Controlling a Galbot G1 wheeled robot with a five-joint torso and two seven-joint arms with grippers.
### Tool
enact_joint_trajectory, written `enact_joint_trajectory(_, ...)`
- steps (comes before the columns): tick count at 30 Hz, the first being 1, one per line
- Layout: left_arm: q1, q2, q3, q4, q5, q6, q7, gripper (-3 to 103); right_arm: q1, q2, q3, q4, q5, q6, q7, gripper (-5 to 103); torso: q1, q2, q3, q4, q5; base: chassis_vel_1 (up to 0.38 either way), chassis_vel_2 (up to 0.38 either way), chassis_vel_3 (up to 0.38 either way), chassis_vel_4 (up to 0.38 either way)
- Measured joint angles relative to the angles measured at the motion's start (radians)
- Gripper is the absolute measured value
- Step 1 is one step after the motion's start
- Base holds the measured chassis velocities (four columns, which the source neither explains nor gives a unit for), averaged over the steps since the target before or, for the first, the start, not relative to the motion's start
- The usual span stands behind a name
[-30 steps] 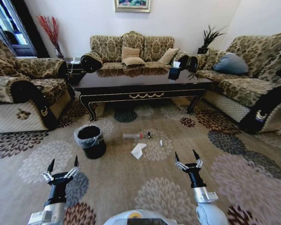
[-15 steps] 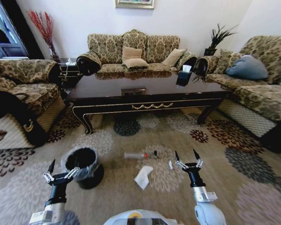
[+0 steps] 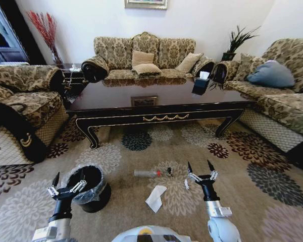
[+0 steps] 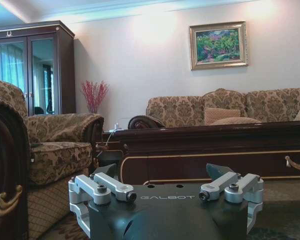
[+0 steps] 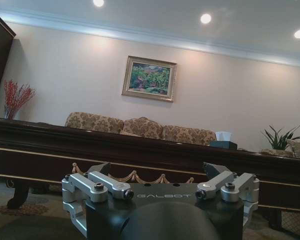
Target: Move to the front of the table and pick up the trash from the floor, then place it into the trash bin.
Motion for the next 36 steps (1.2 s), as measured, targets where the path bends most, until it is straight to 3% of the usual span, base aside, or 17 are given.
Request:
enact_joint_trajectory(11, -0.003, 0.008, -0.006, -0.021, -0.01, 0.017, -0.008, 100, -0.002, 0.003, -0.006, -0.004, -0.004, 0.006, -0.011, 100, 0.0, 0.0, 0.0, 0.0001, 0.0, 0.027, -0.027, -0.026, 0.029)
enact_joint_trajectory(13, -0.008, 0.01, -0.007, -0.028, -0.017, 0.033, -0.024, 100, -0.002, 0.004, -0.006, -0.006, -0.006, 0.011, -0.015, 100, 0.0, 0.0, 0.0, 0.0001, -0.0001, 0.079, -0.105, -0.087, 0.078)
enact_joint_trajectory(15, -0.029, 0.021, -0.015, -0.05, -0.026, 0.112, -0.118, 100, 0.0, 0.005, -0.006, -0.009, -0.012, 0.017, -0.019, 100, 0.0, 0.0, 0.0, 0.0001, 0.0, 0.069, -0.098, -0.074, 0.081)
enact_joint_trajectory(16, -0.029, 0.021, -0.015, -0.05, -0.026, 0.112, -0.118, 100, 0.0, 0.005, -0.006, -0.009, -0.012, 0.017, -0.019, 100, 0.0, 0.0, 0.0, 0.0001, 0.0, 0.057, -0.091, -0.074, 0.081)
enact_joint_trajectory(18, -0.04, 0.038, -0.022, -0.077, -0.039, 0.197, -0.19, 100, 0.0, 0.005, -0.007, -0.011, -0.012, 0.017, -0.019, 100, 0.0, 0.0, 0.0, 0.0, 0.0, 0.029, -0.022, -0.02, 0.04)
enact_joint_trajectory(21, -0.072, 0.085, -0.031, -0.13, -0.054, 0.431, -0.335, 100, 0.001, 0.005, -0.01, -0.016, -0.009, 0.015, -0.008, 100, 0.0, 0.0, 0.0, 0.0002, 0.0001, 0.0, 0.0, 0.0, 0.0)
enact_joint_trajectory(22, -0.072, 0.085, -0.031, -0.13, -0.054, 0.431, -0.335, 100, 0.001, 0.005, -0.01, -0.016, -0.009, 0.015, -0.008, 100, 0.0, 0.0, 0.0, 0.0002, 0.0001, 0.0, 0.0, 0.0, 0.0)
enact_joint_trajectory(23, -0.084, 0.097, -0.031, -0.134, -0.051, 0.478, -0.372, 100, 0.001, 0.005, -0.011, -0.016, -0.008, 0.014, -0.004, 100, 0.0, 0.0, 0.0, 0.0002, -0.0001, 0.0, 0.0, 0.0, 0.0)
enact_joint_trajectory(24, -0.111, 0.127, -0.029, -0.137, -0.048, 0.562, -0.438, 100, 0.002, 0.006, -0.013, -0.019, -0.006, 0.013, 0.003, 100, 0.0, 0.0, 0.0, 0.0001, -0.0002, 0.0, 0.0, 0.0, 0.0)
enact_joint_trajectory(26, -0.148, 0.167, -0.038, -0.126, -0.096, 0.647, -0.465, 100, 0.003, 0.007, -0.015, -0.022, -0.005, 0.013, 0.012, 100, 0.0, 0.0, 0.0, 0.0001, 0.0, 0.0, 0.0, 0.0, 0.0)
enact_joint_trajectory(27, -0.148, 0.167, -0.038, -0.126, -0.096, 0.647, -0.465, 100, 0.003, 0.007, -0.015, -0.022, -0.005, 0.013, 0.012, 100, 0.0, 0.0, 0.0, 0.0001, 0.0, 0.0, 0.0, 0.0, 0.0)
enact_joint_trajectory(32, -0.246, 0.23, -0.047, -0.083, -0.373, 0.931, -0.521, 100, 0.001, 0.01, -0.017, -0.024, -0.013, -0.013, 0.029, 100, 0.0, 0.0, 0.0, 0.0, -0.0001, 0.0, 0.0, 0.0, 0.0)
enact_joint_trajectory(33, -0.246, 0.23, -0.047, -0.083, -0.373, 0.931, -0.521, 100, 0.001, 0.01, -0.017, -0.024, -0.013, -0.013, 0.029, 100, 0.0, 0.0, 0.0, 0.0, -0.0001, 0.0, 0.0, 0.0, 0.0)
enact_joint_trajectory(36, -0.295, 0.242, -0.038, -0.047, -0.458, 1.004, -0.546, 100, -0.002, 0.012, -0.017, -0.023, -0.029, -0.039, 0.072, 100, 0.0, 0.0, 0.0, 0.0, -0.0002, 0.0, 0.0, 0.0, 0.0)
